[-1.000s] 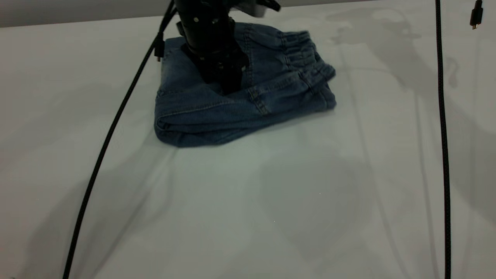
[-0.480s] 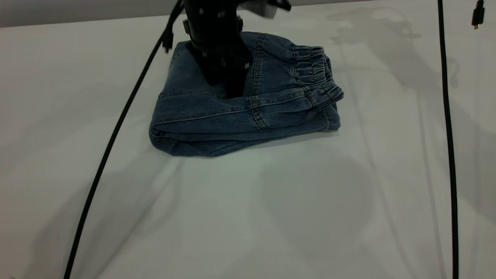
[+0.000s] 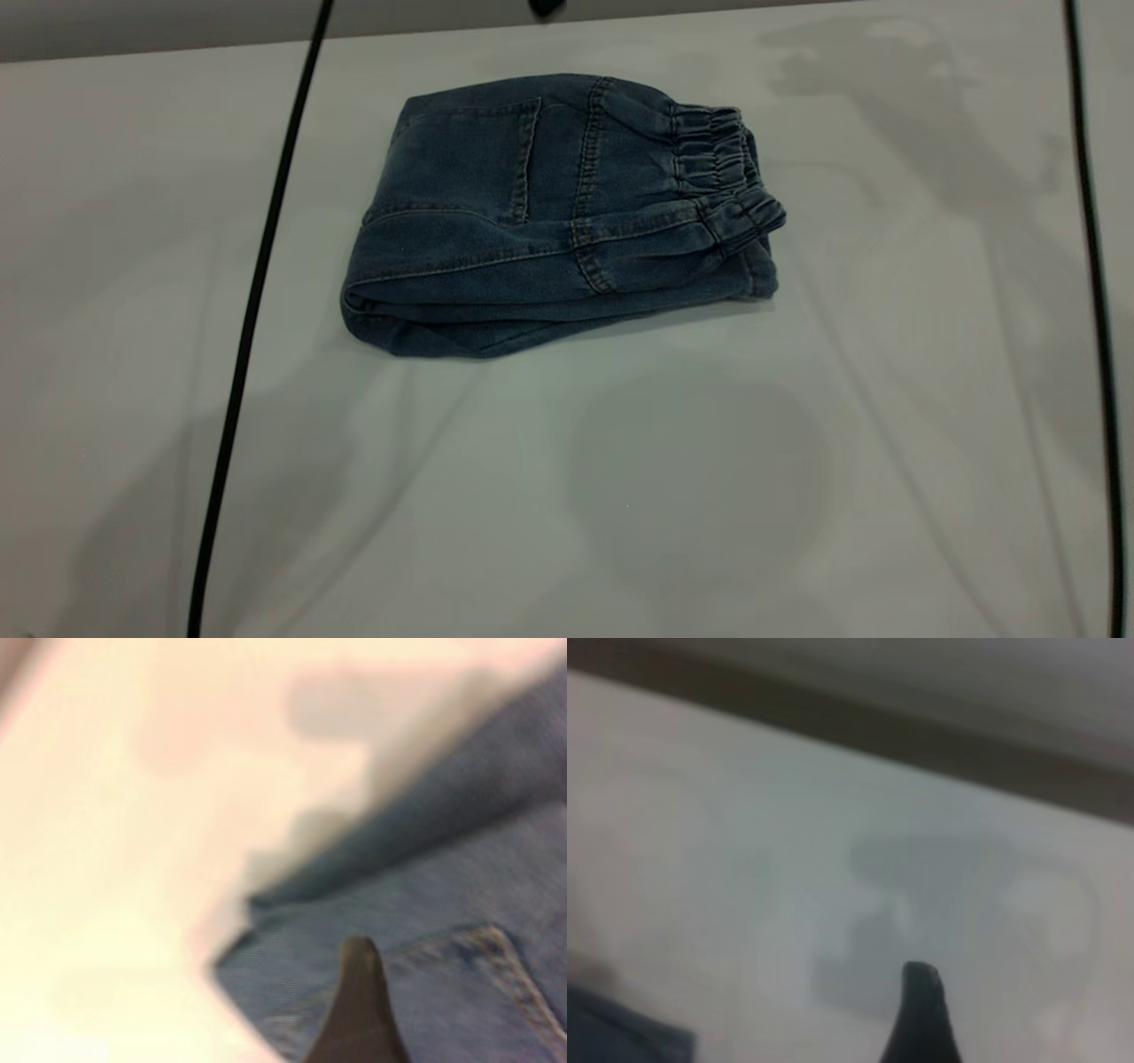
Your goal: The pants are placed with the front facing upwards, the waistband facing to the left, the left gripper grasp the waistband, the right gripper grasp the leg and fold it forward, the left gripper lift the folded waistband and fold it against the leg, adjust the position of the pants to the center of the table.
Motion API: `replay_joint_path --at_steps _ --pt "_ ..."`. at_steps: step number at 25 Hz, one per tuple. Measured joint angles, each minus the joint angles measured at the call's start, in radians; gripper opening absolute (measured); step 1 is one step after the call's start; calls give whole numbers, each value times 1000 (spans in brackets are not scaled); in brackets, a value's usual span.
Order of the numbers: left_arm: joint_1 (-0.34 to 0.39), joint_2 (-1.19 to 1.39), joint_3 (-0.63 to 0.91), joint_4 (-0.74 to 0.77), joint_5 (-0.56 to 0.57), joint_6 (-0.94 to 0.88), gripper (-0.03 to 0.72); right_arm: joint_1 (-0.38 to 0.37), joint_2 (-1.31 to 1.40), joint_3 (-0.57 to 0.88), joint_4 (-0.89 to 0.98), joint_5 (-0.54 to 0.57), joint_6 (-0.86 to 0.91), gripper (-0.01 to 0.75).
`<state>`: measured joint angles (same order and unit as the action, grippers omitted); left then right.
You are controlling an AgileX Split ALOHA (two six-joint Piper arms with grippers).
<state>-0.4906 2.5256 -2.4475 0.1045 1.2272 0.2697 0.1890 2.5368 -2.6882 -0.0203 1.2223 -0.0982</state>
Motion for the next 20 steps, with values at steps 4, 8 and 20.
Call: replay_joint_path --at_steps 4,8,20 --pt "0 -64 -40 92 -1 -80 518 0 -100 0 54 1 1 459" --pt "0 -156 -40 149 0 -82 518 0 -228 33 92 0 1 459" --pt "0 -531 -39 155 -1 -108 518 0 -640 261 151 2 8 459"
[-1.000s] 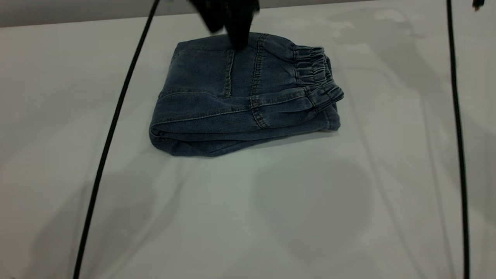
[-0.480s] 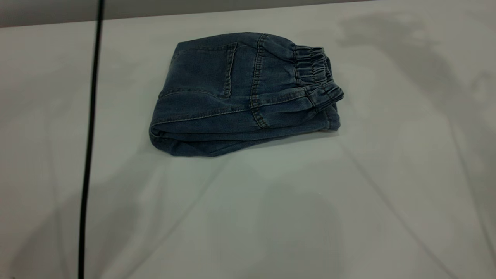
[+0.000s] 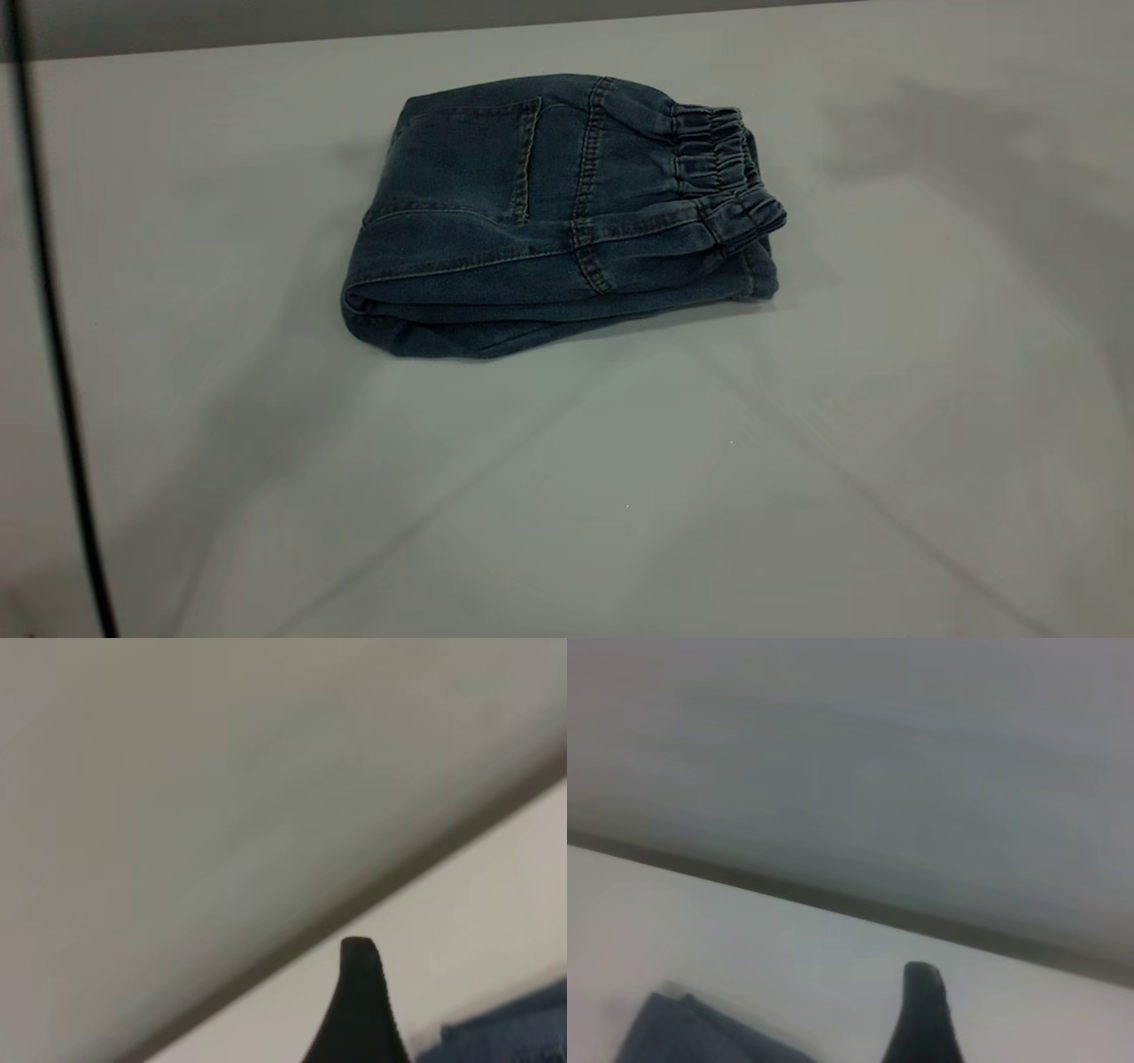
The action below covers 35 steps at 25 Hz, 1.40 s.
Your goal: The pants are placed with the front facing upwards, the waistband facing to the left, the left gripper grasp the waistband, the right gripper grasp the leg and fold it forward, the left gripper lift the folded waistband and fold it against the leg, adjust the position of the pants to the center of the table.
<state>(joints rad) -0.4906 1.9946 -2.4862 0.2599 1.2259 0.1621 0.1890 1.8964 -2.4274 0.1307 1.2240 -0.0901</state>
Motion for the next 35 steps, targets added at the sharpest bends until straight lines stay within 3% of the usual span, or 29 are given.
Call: replay_joint_path --at_steps 8,12,18,35 --pt "0 -262 13 -81 -2 -80 518 0 -318 236 101 -2 -28 459" --pt "0 -400 108 -178 -4 -80 518 0 -489 379 130 -2 -49 459" --pt "0 -635 391 -260 -4 -100 518 0 -727 598 177 -2 -49 459" --pt "0 -1357 1209 -270 -4 -100 518 0 -1385 1240 182 -2 -44 459"
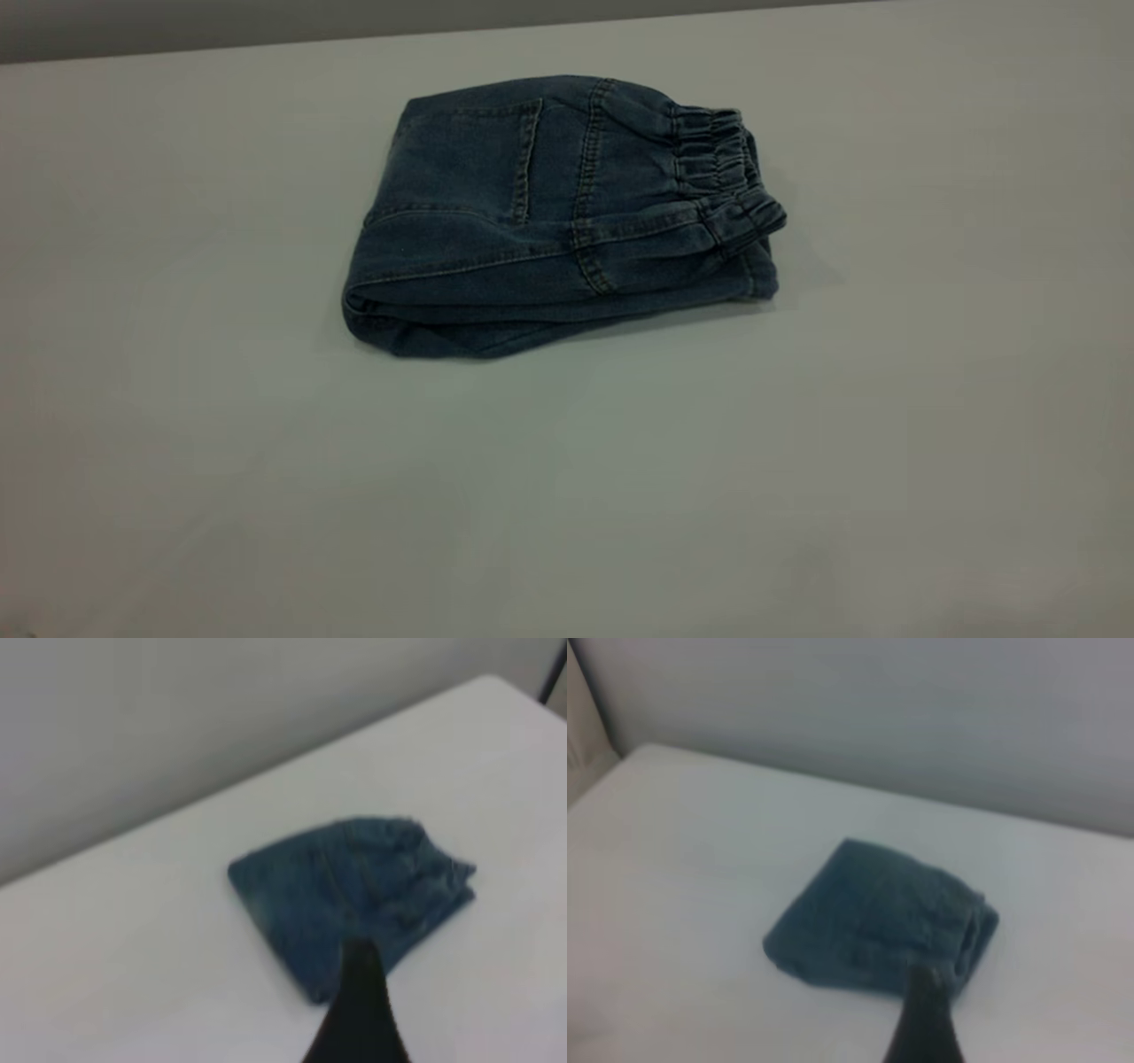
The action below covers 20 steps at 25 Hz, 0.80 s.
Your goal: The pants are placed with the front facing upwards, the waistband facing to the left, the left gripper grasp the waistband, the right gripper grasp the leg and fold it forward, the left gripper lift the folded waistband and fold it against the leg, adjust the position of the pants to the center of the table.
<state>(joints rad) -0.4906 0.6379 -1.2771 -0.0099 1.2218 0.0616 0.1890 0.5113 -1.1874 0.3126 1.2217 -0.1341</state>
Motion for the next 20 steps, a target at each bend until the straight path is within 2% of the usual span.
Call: replay_joint_path --at_steps 7,15,20 --pt "0 -211 248 1 -1 -32 518 0 -203 261 -34 0 -29 459" --pt "0 -348 506 3 -2 -27 518 0 -342 494 -32 -2 -118 459" --pt "0 -378 629 10 -2 -27 518 0 -385 603 -32 -81 -198 459"
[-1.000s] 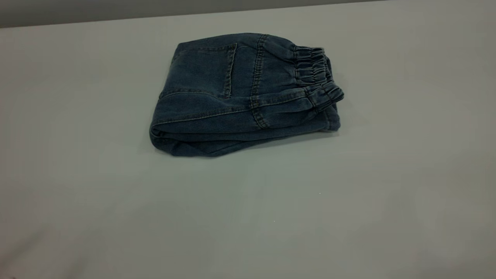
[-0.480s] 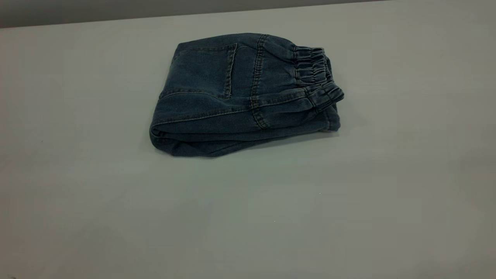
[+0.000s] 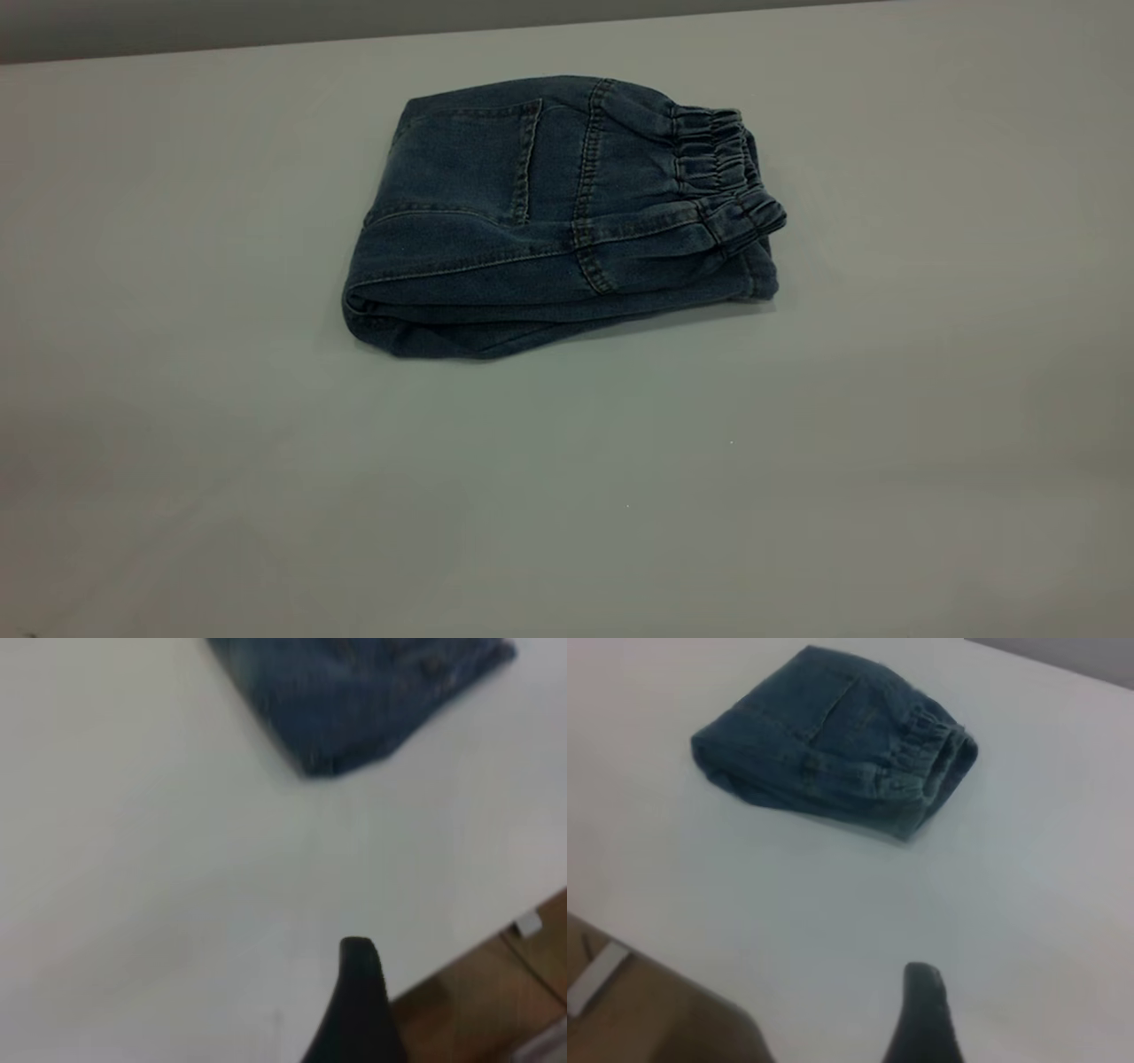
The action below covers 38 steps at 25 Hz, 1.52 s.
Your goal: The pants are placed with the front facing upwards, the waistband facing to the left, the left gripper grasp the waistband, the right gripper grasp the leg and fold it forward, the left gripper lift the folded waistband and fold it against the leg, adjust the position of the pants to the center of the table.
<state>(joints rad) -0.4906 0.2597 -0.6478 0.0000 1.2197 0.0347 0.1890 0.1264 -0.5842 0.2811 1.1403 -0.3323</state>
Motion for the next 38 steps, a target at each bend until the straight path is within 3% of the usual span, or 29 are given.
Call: replay_joint_path --at_steps 5,17,28,38 --pt "0 -16 67 0 -1 2 518 0 -7 70 -1 -49 -4 459" --pt "0 -24 96 -14 -4 2 518 0 -7 71 -23 -50 42 459" --pt "0 -24 147 -29 -142 38 518 0 -7 71 -25 -52 43 459" --pt "0 -24 144 -29 -143 38 518 0 -7 71 -16 -52 43 459"
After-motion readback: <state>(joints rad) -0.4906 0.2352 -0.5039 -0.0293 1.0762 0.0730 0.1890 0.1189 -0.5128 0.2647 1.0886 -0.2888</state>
